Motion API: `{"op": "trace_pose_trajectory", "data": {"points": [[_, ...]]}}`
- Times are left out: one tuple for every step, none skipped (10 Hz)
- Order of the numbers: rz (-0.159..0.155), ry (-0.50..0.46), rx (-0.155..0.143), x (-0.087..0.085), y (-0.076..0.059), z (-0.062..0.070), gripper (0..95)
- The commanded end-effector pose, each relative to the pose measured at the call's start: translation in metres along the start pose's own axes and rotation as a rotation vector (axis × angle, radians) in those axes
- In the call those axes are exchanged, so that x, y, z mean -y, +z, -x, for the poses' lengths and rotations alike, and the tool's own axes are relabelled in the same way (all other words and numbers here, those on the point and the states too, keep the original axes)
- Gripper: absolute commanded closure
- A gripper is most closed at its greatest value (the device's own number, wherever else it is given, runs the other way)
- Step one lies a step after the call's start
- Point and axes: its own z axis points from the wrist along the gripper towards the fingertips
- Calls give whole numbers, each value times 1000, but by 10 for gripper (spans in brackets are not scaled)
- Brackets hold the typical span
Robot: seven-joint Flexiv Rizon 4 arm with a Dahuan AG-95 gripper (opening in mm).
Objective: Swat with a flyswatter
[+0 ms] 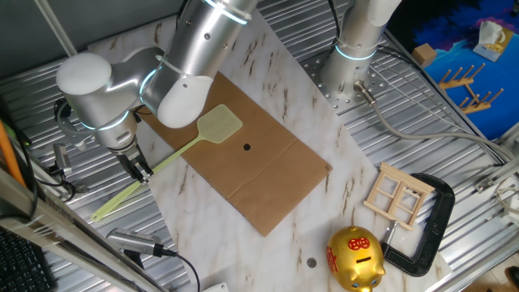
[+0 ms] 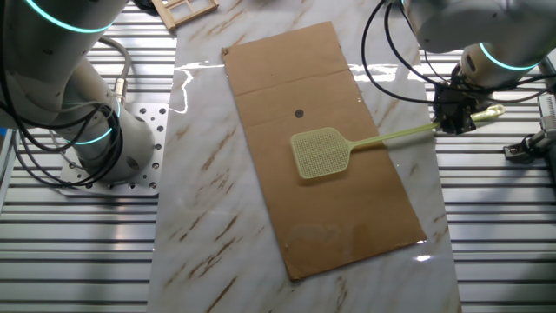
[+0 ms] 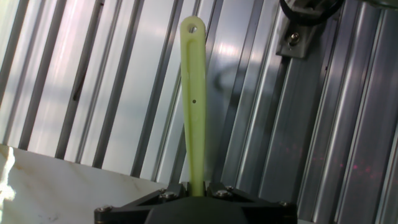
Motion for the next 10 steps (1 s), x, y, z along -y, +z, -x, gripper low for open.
{"op": "trace_pose_trajectory", "data": {"points": [[-1, -1, 1, 0, 0, -1, 950], [-4, 0, 0, 0, 0, -1, 950], [-4, -1, 0, 0, 0, -1, 950], [-4, 0, -2, 0, 0, -1, 950], [-4, 1, -7, 0, 0, -1, 950], [-3, -5, -7, 0, 0, -1, 950], [-3, -7, -6, 0, 0, -1, 950], [-1, -8, -4, 0, 0, -1, 950], [-1, -7, -5, 0, 0, -1, 950], [0, -7, -6, 0, 0, -1, 950]]}}
